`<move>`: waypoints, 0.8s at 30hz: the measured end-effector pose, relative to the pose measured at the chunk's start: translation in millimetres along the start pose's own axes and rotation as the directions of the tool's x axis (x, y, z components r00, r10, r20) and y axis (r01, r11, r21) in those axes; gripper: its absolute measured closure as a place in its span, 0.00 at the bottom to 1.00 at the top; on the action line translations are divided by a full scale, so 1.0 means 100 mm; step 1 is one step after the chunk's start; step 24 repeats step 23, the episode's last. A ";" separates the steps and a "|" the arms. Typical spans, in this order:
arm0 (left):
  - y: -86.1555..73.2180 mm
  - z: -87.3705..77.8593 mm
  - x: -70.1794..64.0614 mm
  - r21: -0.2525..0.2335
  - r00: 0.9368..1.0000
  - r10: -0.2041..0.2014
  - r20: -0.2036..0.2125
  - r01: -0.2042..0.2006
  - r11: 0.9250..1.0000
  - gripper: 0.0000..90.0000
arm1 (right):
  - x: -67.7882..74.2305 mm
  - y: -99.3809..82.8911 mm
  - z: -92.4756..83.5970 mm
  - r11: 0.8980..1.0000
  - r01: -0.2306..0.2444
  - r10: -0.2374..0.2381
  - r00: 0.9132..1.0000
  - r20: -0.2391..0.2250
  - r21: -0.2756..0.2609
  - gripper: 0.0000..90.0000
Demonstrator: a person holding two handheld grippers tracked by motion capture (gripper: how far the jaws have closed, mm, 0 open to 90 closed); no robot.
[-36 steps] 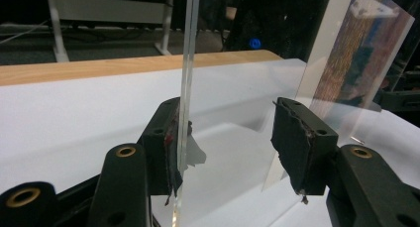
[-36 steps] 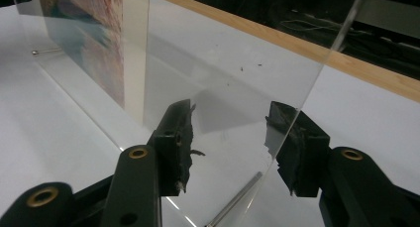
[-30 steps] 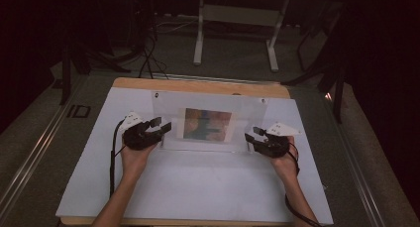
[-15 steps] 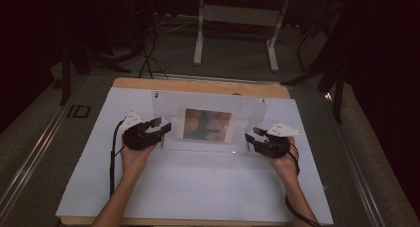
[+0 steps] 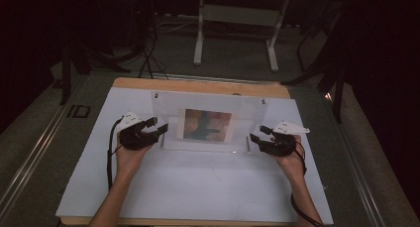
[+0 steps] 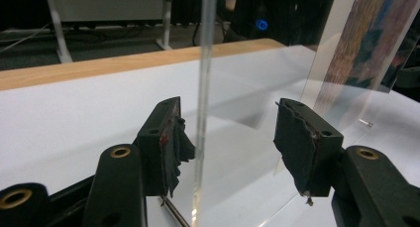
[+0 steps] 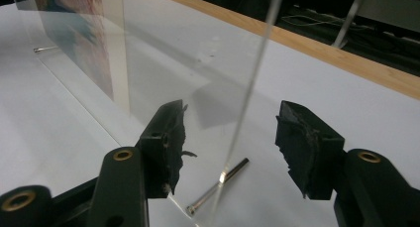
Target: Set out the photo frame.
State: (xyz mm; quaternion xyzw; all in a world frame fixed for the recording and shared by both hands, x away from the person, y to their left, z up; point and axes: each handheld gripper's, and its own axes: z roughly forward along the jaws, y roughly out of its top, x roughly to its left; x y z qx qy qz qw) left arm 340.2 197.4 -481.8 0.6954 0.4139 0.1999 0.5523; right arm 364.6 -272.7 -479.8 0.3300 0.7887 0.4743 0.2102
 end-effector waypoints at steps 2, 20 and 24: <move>0.02 -0.04 0.02 -0.005 1.000 -0.009 0.002 0.009 1.000 0.49 | -0.05 0.00 -0.05 1.000 -0.009 0.008 1.000 0.013 0.003 0.48; 0.06 -0.35 0.37 -0.041 0.994 -0.084 -0.070 0.081 0.996 0.50 | -0.37 -0.13 -0.23 0.997 -0.080 0.080 0.992 0.099 0.002 0.46; 0.04 -0.33 0.41 -0.012 0.991 -0.089 -0.101 0.088 0.996 0.49 | -0.41 -0.19 -0.20 0.995 -0.089 0.085 0.989 0.123 0.033 0.46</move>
